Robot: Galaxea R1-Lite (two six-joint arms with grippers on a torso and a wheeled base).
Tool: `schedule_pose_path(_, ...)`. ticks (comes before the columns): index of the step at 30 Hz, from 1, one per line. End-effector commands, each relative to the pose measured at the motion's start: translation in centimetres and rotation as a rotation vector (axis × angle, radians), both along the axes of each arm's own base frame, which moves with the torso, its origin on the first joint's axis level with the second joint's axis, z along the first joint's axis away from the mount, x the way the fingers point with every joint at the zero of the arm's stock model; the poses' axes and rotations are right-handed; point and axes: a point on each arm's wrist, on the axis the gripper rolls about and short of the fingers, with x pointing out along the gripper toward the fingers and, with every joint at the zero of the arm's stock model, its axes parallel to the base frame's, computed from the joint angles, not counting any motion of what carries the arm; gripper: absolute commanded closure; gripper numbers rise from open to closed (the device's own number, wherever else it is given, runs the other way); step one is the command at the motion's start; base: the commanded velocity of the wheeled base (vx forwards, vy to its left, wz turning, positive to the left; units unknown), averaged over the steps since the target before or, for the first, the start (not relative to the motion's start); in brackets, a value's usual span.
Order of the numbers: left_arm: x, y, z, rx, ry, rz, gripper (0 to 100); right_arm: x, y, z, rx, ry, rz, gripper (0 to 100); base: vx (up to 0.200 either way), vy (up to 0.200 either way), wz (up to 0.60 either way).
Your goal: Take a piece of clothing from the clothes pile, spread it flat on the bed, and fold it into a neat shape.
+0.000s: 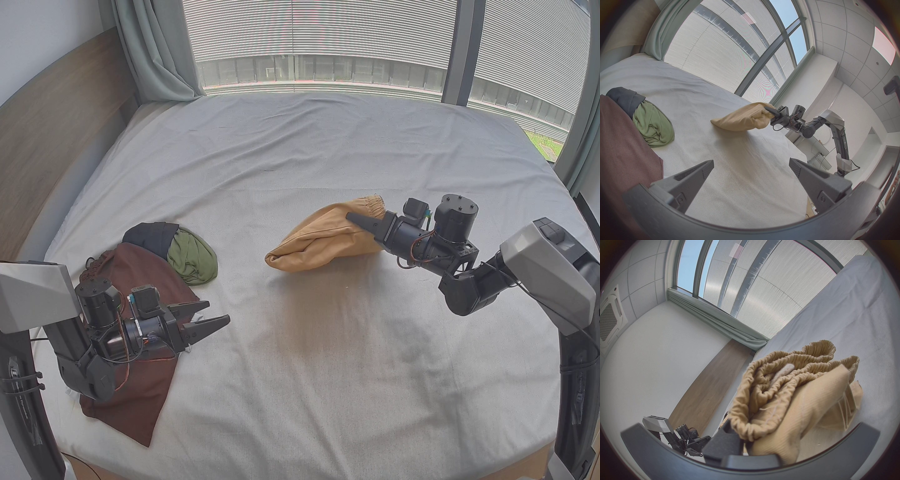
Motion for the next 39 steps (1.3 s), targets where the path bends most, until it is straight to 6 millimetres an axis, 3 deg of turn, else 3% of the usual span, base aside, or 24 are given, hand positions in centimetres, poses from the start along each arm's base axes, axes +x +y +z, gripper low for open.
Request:
schedule_pose_path(1, -0.1, 0.0, 0.4, -0.003, -0.008, 0.001, 0, 0.6, 0.0, -1.6, -0.010, 0.029, -0.005, 100, 0.000, 0.000, 0.00)
schedule_pose_path(6, -0.1, 0.0, 0.3, -0.003, -0.005, 0.001, 0, 1.0, -0.3, -0.7, 0.003, 0.002, -0.014, 100, 0.000, 0.000, 0.00)
schedule_pose_path(16, -0.2, 0.0, 0.4, -0.010, 0.005, 0.003, 0, 3.0, -0.3, 3.1, 0.074, -0.072, -0.019, 100, 0.000, 0.000, 0.00)
schedule_pose_path(27, -0.1, 0.0, 0.2, -0.011, 0.012, 0.003, 0, 5.1, -0.2, 4.3, 0.088, -0.118, -0.027, 100, 0.000, 0.000, 0.00)
schedule_pose_path(31, -0.1, 0.1, 0.1, -0.012, 0.015, 0.005, 0, 5.8, -0.1, 1.9, 0.072, -0.071, -0.030, 100, 0.000, 0.000, 0.00)
schedule_pose_path(32, -0.1, 0.0, 0.2, -0.017, 0.019, 0.004, 0, 6.2, 0.0, -0.5, 0.055, -0.025, -0.033, 100, 0.000, 0.000, 0.00)
schedule_pose_path(34, -0.2, 0.0, 0.3, -0.021, 0.024, 0.005, 0, 6.3, 0.1, -2.3, 0.040, 0.015, -0.033, 100, 0.000, 0.000, 0.00)
schedule_pose_path(39, -0.2, 0.1, 0.4, -0.022, 0.022, 0.006, 0, 5.3, -0.2, -5.1, -0.007, 0.097, -0.036, 100, 0.000, 0.000, 0.00)
